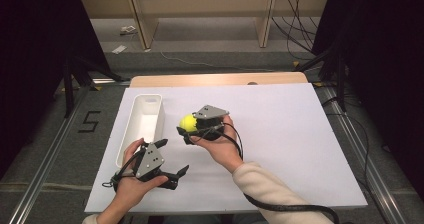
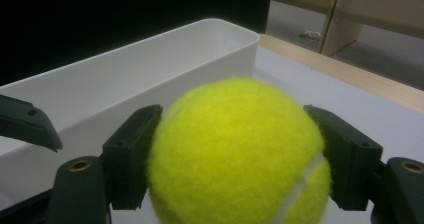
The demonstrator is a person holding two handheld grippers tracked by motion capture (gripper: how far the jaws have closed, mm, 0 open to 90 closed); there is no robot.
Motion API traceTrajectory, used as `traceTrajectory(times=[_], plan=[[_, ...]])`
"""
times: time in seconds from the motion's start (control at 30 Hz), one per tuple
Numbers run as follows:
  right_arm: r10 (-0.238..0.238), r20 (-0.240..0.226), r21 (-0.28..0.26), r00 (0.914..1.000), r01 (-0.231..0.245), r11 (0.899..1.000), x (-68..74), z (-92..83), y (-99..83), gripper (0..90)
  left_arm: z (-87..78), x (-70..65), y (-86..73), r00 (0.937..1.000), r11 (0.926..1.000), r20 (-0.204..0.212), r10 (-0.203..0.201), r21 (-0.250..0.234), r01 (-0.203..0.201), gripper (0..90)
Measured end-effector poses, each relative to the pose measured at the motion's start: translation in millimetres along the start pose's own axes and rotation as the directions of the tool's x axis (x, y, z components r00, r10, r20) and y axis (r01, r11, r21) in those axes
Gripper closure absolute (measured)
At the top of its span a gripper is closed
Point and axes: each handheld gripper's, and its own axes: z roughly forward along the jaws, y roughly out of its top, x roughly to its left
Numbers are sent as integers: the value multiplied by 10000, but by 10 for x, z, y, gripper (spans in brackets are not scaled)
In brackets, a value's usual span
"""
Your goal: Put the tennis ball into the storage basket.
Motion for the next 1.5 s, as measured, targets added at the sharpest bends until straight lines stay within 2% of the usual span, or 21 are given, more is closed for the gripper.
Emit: traceTrajectory(times=[0.03, 0.07, 0.13, 0.5, 1.5], plan=[[-16, -1, 15, 10000, 16, 10000, -3, 0, 2, 273, 0, 0, 0, 10000, 10000, 5, 1, -1, -1, 0], [24, 9, 39, 10000, -24, 10000, -1, -1, 4, 273, 3, -15, -4, 9997, 9998, 172, -190, 45, 189, 0], [-20, 26, 14, 10000, 20, 10000, -3, 3, 14, 273, 4, -16, -5, 9997, 9998, 180, -191, 43, 190, 0], [-161, -16, -6, 9999, 161, 9999, 12, 44, 102, 273, -1, 4, 2, 9999, 10000, -90, 78, -1, -78, 0], [-278, -65, -55, 9996, 278, 9996, 43, 164, 226, 273, 0, -9, 8, 9999, 9999, 71, 137, -20, -137, 0]])
